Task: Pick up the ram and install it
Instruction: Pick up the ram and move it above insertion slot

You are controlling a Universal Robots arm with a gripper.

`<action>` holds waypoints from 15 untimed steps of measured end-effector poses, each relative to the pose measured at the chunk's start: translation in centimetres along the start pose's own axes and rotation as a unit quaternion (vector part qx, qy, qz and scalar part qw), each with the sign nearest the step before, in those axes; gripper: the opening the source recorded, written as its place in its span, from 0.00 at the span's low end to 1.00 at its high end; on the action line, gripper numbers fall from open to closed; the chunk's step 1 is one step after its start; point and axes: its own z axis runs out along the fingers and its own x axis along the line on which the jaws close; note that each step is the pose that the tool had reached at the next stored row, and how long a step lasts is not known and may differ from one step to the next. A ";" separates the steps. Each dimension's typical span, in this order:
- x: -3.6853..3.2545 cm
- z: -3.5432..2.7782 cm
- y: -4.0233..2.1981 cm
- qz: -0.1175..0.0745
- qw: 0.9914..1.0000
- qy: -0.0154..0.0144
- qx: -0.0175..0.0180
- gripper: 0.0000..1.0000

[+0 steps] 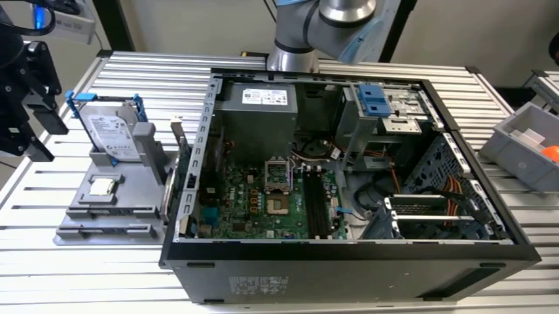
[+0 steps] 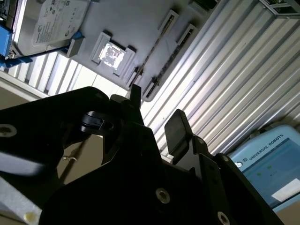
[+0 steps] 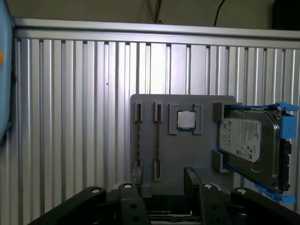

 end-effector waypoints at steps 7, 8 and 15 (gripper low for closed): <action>0.02 0.34 -0.01 -0.001 1.000 0.001 0.013 1.00; 0.03 0.42 -0.01 -0.001 1.000 0.002 0.013 1.00; 0.05 0.79 -0.02 -0.001 1.000 0.003 0.013 1.00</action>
